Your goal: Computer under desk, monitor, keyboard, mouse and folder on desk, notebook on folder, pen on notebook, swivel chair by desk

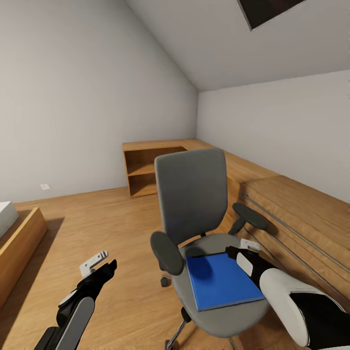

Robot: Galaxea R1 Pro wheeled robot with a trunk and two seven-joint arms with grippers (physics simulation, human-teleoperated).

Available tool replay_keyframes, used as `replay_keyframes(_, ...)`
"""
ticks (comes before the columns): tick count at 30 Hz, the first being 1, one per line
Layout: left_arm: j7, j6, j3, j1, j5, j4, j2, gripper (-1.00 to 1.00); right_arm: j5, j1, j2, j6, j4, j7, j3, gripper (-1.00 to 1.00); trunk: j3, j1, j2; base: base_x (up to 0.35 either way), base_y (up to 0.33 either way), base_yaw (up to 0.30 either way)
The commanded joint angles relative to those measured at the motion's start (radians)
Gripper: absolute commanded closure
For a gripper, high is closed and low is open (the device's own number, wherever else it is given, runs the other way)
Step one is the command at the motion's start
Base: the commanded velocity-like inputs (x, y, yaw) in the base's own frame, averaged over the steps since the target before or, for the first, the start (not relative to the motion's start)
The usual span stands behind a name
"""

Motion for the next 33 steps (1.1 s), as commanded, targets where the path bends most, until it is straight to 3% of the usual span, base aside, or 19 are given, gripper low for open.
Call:
replay_keyframes(1, 0.008, 0.001, -0.002, -0.001, 0.007, -0.001, 0.001, -1.0, -0.004, 0.0, 0.0, 0.006, -0.003, -0.004, 0.001, -1.0, -0.001, 0.0, 0.0, -0.262, 0.0, 0.0)
replay_keyframes(33, 0.01, -0.002, -0.001, -0.001, 0.008, -0.001, 0.001, -1.0, -0.004, 0.0, 0.001, 0.005, -0.003, -0.004, 0.002, -1.0, -0.001, 0.0, 0.0, -0.125, 0.0, 0.0)
